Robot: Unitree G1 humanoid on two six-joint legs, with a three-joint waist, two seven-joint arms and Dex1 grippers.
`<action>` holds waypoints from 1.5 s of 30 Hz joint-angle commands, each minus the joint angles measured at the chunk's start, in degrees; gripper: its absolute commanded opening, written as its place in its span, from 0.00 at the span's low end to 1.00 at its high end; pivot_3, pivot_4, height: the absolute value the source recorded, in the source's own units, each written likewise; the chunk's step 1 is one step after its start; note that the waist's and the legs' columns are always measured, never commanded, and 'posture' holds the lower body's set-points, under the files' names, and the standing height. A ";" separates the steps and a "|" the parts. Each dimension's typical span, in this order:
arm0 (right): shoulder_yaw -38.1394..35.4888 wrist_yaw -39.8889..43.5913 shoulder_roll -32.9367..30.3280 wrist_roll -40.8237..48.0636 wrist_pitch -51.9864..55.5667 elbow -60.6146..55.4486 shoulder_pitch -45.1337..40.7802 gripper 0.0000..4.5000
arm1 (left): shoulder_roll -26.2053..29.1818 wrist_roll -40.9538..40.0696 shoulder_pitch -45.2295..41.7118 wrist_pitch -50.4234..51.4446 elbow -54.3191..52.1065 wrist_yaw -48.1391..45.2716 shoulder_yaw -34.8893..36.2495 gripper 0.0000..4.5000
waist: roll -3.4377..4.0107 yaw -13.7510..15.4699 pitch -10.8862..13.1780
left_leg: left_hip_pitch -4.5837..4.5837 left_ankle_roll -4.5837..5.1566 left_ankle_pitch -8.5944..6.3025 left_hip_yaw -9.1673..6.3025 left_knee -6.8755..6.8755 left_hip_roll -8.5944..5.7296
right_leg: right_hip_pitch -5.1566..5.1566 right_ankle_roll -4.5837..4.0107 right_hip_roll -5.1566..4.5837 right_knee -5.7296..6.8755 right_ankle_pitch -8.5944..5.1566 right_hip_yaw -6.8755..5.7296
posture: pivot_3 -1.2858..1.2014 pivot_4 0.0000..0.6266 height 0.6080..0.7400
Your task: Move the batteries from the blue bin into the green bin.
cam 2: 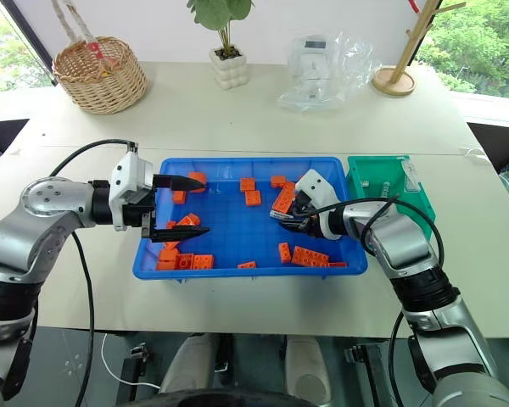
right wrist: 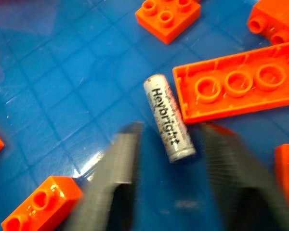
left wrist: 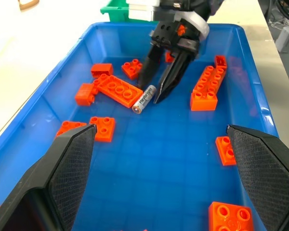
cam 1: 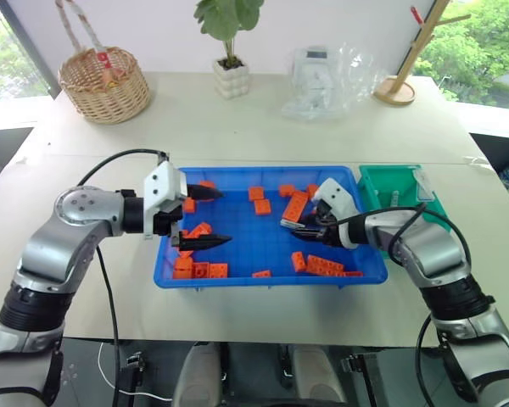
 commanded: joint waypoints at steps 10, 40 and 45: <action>-15.76 1.74 -7.43 9.10 8.17 -6.64 -6.54 0.01 | -0.59 0.26 -2.38 -1.60 0.98 -0.91 0.19 1.00 | 0.07 -0.26 0.04 | 0.01 0.00 0.00 -0.04 -0.01 0.02 | -0.02 0.01 0.00 0.01 0.01 0.01 | 0.52 0.24 0.97; -36.47 36.98 -38.46 3.32 -39.39 30.27 15.64 0.99 | 14.08 -6.00 -2.04 3.83 16.73 -13.36 13.16 1.00 | -0.03 -0.69 -0.01 | 0.19 0.04 -0.03 0.20 -0.10 0.02 | 0.10 -0.06 -0.06 -0.09 -0.18 0.03 | 0.52 0.24 0.97; -35.14 40.28 -38.20 2.60 -44.71 37.77 15.45 0.99 | 17.46 -4.36 -0.58 0.69 21.71 -16.44 14.91 1.00 | 0.09 -0.66 -0.01 | 0.22 0.04 -0.03 0.25 -0.15 0.05 | 0.05 -0.07 -0.07 -0.03 -0.19 0.03 | 0.52 0.24 0.97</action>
